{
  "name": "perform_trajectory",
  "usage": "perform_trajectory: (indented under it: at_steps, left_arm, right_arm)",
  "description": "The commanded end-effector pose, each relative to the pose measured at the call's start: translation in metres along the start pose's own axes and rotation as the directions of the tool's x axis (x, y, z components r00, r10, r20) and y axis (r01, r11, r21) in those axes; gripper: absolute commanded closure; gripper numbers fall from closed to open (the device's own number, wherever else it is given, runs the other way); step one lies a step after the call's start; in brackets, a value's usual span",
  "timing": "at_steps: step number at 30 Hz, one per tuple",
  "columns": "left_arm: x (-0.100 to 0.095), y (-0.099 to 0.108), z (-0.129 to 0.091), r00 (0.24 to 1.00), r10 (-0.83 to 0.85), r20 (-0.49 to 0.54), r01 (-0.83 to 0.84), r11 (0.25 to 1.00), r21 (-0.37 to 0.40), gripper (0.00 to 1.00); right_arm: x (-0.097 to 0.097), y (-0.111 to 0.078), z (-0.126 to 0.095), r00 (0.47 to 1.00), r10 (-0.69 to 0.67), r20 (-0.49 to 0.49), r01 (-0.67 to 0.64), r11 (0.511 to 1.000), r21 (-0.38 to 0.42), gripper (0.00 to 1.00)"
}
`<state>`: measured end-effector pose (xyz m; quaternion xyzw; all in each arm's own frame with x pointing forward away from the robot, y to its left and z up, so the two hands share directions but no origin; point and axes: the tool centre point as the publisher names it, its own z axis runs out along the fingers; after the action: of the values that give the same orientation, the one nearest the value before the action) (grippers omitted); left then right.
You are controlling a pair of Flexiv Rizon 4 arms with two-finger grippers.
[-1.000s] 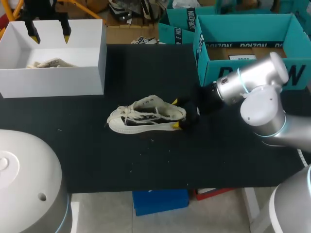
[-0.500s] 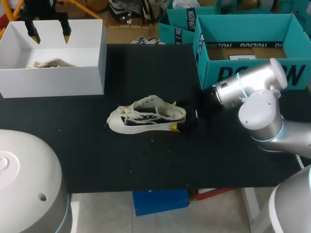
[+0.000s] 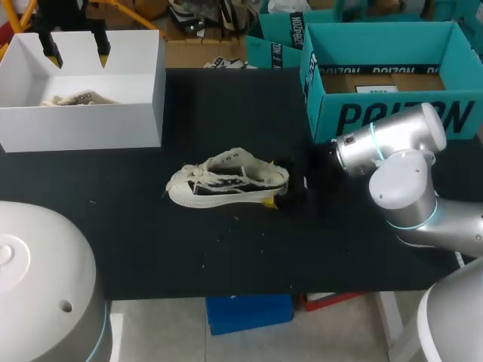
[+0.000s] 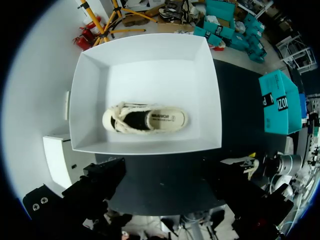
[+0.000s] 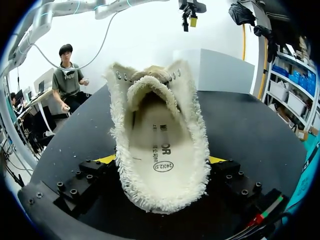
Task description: Take the shoe out of the shoebox, open the shoe tongue, remove and reinsert the insole, then place the shoe into the shoebox
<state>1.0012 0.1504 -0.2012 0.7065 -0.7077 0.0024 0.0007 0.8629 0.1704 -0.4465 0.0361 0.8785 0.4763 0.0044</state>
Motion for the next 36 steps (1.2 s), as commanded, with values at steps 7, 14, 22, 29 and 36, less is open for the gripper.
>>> perform_trajectory:
  at_steps: [7,14,22,29,36]
  left_arm:
    - [0.000,0.000,-0.001,1.000,0.000,0.002,0.000,1.000,-0.002,0.00]
    - [0.020,0.005,-0.007,0.997,0.020,0.070,-0.018,1.000,-0.025,0.00]
    - [0.082,0.026,-0.005,0.964,-0.040,0.261,0.078,0.987,-0.138,0.00]
    - [0.133,0.059,-0.006,0.960,-0.070,0.270,0.112,0.983,-0.142,0.00]
    - [0.170,0.095,-0.002,0.984,-0.073,0.161,0.100,0.982,-0.163,0.00]
  right_arm:
    - [-0.002,0.000,0.000,1.000,-0.009,-0.004,0.009,1.000,0.010,1.00]
    - [-0.002,0.000,0.000,1.000,-0.009,-0.004,0.009,1.000,0.010,1.00]
    - [-0.002,0.000,0.000,1.000,-0.009,-0.004,0.009,1.000,0.010,1.00]
    - [-0.002,0.000,0.000,1.000,-0.009,-0.004,0.009,1.000,0.010,1.00]
    - [-0.002,0.000,0.000,1.000,-0.009,-0.004,0.009,1.000,0.010,1.00]
